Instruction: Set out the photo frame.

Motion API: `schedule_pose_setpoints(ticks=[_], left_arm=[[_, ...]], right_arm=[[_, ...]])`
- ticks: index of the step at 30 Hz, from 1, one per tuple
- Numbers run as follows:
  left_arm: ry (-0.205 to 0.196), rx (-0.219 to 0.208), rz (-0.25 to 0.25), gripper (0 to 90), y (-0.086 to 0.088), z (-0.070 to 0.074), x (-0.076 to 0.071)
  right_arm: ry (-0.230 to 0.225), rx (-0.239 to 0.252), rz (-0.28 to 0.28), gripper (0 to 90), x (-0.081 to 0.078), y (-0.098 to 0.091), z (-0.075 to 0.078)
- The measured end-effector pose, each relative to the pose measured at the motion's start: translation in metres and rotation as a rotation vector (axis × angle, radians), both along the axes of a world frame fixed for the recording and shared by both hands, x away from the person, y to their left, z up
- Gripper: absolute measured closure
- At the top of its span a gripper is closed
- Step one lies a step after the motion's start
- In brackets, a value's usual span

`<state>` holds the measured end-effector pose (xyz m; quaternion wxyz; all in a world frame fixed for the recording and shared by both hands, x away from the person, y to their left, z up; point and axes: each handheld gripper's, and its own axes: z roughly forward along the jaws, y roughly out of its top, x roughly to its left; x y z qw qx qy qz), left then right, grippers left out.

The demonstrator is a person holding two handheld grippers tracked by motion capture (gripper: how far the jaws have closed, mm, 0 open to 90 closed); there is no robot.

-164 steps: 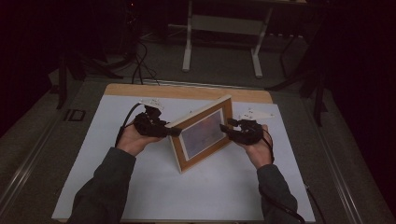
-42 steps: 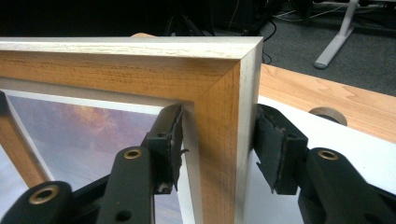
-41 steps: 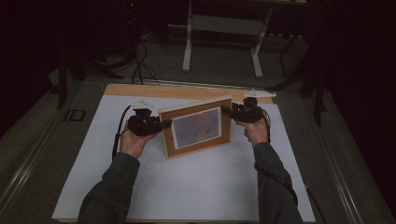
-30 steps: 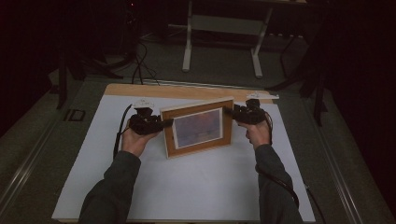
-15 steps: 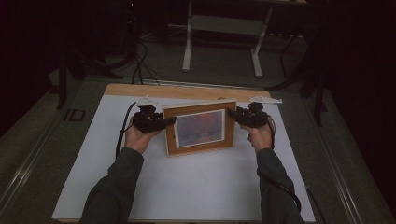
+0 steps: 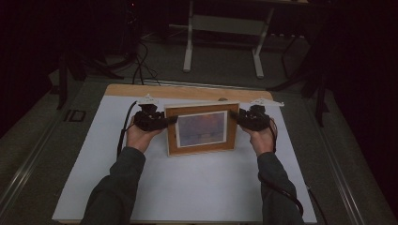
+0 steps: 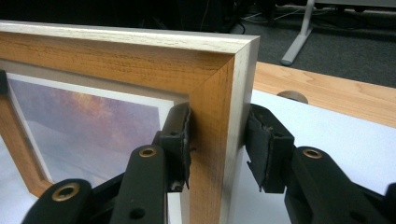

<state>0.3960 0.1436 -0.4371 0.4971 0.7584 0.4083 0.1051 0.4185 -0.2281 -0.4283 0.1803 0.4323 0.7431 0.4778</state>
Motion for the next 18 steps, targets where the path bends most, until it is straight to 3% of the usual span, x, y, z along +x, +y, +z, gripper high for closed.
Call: schedule_pose_setpoints(ticks=[5,18], left_arm=[[-0.027,-0.011,0.032,61.7,0.003,0.004,-0.002],[-0.025,-0.029,0.027,63.6,0.0,0.002,0.002]], right_arm=[[0.002,0.0,-0.014,61.5,-0.003,0.0,0.0],[0.015,-0.008,-0.058,61.4,-0.016,-0.002,0.0]])
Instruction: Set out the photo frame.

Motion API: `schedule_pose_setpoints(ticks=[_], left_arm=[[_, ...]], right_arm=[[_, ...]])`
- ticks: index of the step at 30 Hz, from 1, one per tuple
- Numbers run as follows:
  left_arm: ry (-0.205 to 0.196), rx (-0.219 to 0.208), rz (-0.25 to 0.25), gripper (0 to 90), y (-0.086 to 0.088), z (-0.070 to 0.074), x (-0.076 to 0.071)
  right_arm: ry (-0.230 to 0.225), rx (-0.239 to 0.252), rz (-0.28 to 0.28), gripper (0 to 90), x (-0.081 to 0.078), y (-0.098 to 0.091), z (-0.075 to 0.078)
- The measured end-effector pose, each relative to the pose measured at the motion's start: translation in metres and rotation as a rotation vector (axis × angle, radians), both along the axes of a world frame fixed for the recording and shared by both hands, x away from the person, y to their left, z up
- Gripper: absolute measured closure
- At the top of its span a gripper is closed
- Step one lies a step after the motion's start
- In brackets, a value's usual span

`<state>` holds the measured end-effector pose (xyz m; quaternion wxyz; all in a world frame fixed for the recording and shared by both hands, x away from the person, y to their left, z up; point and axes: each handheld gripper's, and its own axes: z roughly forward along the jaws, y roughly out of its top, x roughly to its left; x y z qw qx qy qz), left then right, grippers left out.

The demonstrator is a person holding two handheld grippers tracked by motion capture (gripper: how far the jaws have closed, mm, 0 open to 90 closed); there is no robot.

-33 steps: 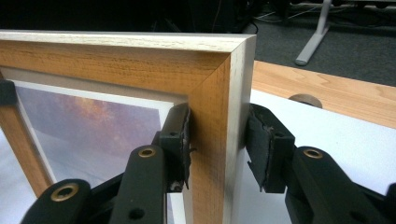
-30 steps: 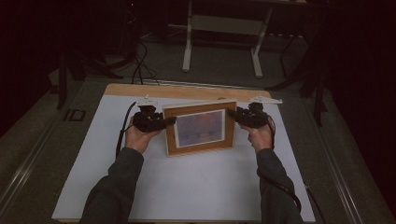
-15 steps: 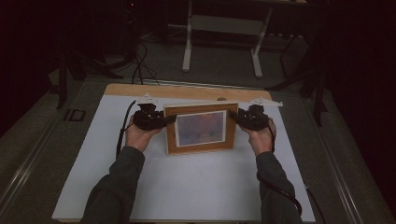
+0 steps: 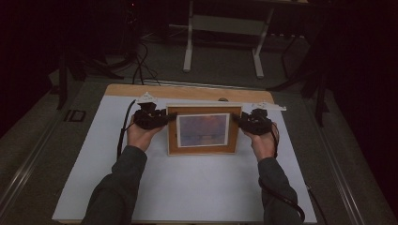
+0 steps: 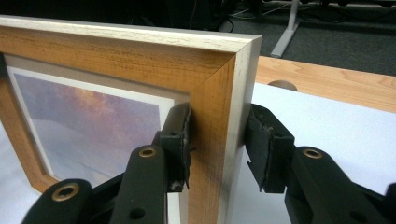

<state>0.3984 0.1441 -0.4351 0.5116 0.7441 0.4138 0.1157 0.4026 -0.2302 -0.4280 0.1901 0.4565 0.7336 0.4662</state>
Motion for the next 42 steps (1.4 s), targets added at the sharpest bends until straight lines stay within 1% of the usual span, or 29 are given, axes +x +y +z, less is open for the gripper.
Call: schedule_pose_setpoints(ticks=[11,18,35,38,42], left_arm=[[0.0,-0.001,-0.006,63.3,-0.0013,0.0,0.0034],[0.001,-0.006,-0.005,62.9,-0.0013,-0.0004,0.0044],[0.014,0.001,0.006,62.5,-0.0004,0.0016,0.0018],[0.016,0.006,0.001,62.7,0.0006,0.0023,0.0007],[0.019,0.002,-0.002,63.0,0.0014,0.0022,0.0009]], right_arm=[[0.003,-0.009,-0.004,61.3,-0.0056,-0.0017,0.0007],[0.01,-0.009,0.003,61.3,-0.0082,-0.0029,0.0009],[0.019,-0.009,0.02,61.4,-0.0088,-0.0031,0.0013],[0.017,-0.009,0.023,61.4,-0.0088,-0.0025,0.0012],[0.019,-0.015,0.018,61.3,-0.0094,-0.0014,0.0018]])
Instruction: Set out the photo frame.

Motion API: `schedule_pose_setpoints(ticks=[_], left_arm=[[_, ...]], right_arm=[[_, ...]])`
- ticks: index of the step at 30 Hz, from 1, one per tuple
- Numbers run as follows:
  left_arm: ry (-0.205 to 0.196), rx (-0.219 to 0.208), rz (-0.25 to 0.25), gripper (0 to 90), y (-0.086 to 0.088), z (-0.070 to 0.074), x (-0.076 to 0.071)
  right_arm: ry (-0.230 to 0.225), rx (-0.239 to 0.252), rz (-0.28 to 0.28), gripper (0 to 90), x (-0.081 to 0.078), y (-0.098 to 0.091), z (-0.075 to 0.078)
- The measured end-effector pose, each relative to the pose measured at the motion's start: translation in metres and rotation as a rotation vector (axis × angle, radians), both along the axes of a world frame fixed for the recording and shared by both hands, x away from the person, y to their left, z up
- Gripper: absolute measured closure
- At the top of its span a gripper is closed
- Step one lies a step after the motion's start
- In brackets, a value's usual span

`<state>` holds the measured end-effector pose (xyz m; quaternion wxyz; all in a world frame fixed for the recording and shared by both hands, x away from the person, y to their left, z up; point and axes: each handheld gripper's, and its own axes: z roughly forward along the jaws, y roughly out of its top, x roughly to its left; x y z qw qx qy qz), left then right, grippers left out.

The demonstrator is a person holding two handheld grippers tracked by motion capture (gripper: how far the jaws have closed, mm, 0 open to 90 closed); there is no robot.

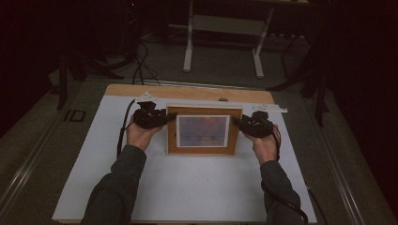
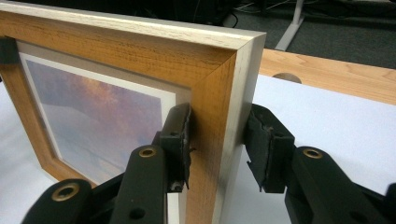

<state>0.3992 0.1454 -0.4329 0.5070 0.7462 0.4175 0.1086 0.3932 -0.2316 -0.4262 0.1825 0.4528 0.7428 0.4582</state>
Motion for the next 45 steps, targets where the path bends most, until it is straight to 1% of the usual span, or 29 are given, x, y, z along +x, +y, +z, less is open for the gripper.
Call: schedule_pose_setpoints(ticks=[9,17,25,29,33,38,41,45], left_arm=[[0.003,-0.003,0.002,62.9,0.002,0.0,0.0],[0.004,-0.004,0.009,62.7,0.005,0.0,-0.002],[-0.003,-0.008,0.011,62.7,0.008,-0.001,-0.003],[0.0,-0.01,0.013,62.6,0.008,-0.001,-0.003],[0.004,-0.012,0.016,62.5,0.008,-0.001,-0.004],[0.014,-0.014,0.014,63.1,0.009,0.0,-0.004],[0.027,-0.028,0.01,63.2,0.01,0.0,-0.003],[0.03,-0.031,0.009,62.5,0.011,0.0,-0.003]], right_arm=[[0.005,0.001,0.01,61.3,-0.001,0.001,0.0],[0.001,0.0,0.023,61.3,-0.002,0.003,0.0],[-0.001,-0.001,0.033,61.3,-0.002,0.005,-0.001],[-0.001,-0.001,0.033,61.2,-0.002,0.006,-0.002],[0.005,-0.016,0.042,60.8,-0.001,0.006,-0.003],[0.011,-0.01,0.044,60.8,-0.001,0.006,-0.005],[0.013,-0.014,0.045,60.8,0.0,0.007,-0.004],[0.012,-0.023,0.045,60.3,0.0,0.007,-0.004]])
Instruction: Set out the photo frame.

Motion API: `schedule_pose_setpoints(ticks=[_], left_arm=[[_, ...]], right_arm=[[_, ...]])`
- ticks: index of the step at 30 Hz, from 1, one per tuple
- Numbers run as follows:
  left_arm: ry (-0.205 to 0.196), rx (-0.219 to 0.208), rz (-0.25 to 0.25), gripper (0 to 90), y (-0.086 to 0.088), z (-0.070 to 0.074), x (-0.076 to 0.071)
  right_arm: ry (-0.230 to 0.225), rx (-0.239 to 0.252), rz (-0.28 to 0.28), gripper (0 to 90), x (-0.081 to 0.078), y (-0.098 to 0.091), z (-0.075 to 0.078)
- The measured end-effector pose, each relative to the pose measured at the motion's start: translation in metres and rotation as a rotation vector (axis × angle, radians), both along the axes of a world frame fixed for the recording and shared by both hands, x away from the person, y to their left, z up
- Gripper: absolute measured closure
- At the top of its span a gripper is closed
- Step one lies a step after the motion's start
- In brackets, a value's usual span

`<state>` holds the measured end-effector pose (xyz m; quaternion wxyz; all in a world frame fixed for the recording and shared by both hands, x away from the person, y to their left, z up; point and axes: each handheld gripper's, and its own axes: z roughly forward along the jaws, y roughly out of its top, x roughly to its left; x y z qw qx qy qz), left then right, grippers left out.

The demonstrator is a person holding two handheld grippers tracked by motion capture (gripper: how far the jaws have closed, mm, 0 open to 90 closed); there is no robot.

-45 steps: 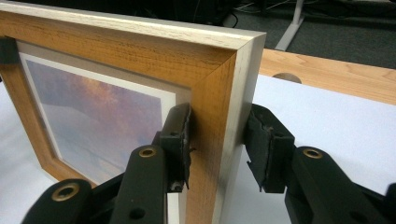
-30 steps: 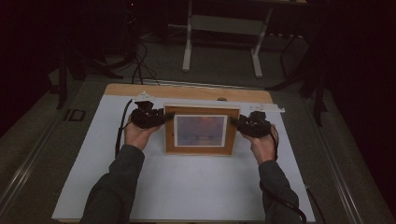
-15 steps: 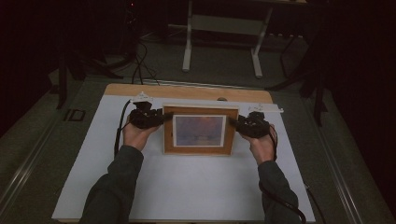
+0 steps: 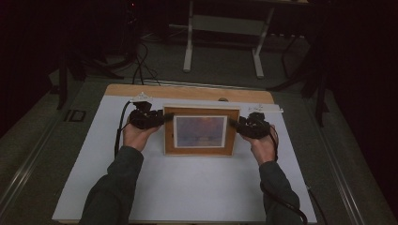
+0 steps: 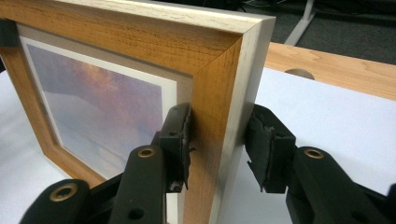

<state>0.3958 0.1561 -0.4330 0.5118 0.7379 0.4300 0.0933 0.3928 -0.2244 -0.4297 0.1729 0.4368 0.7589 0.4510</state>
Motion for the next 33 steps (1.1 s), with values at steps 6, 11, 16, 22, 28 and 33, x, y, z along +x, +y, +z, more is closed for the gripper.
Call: schedule_pose_setpoints(ticks=[6,11,16,22,28,33], left_arm=[[0.003,0.016,0.012,55.3,-0.002,-0.002,-0.002],[-0.002,0.015,0.016,52.2,0.001,-0.001,-0.005],[-0.012,0.001,0.024,51.6,0.008,0.005,-0.009],[-0.009,0.033,0.034,51.5,0.015,0.012,-0.017],[-0.004,0.045,0.052,51.5,0.026,0.015,-0.027],[0.0,0.041,0.076,51.1,0.038,0.014,-0.039]], right_arm=[[0.002,-0.016,0.004,54.9,0.0,0.001,-0.001],[0.008,-0.014,0.008,50.1,-0.002,-0.003,-0.002],[0.008,-0.005,0.013,47.8,-0.004,-0.008,0.0],[0.006,-0.004,0.019,45.8,-0.008,-0.015,0.002],[0.009,0.007,0.016,45.6,-0.012,-0.024,0.003],[0.022,0.007,0.012,45.7,-0.016,-0.035,-0.001]])
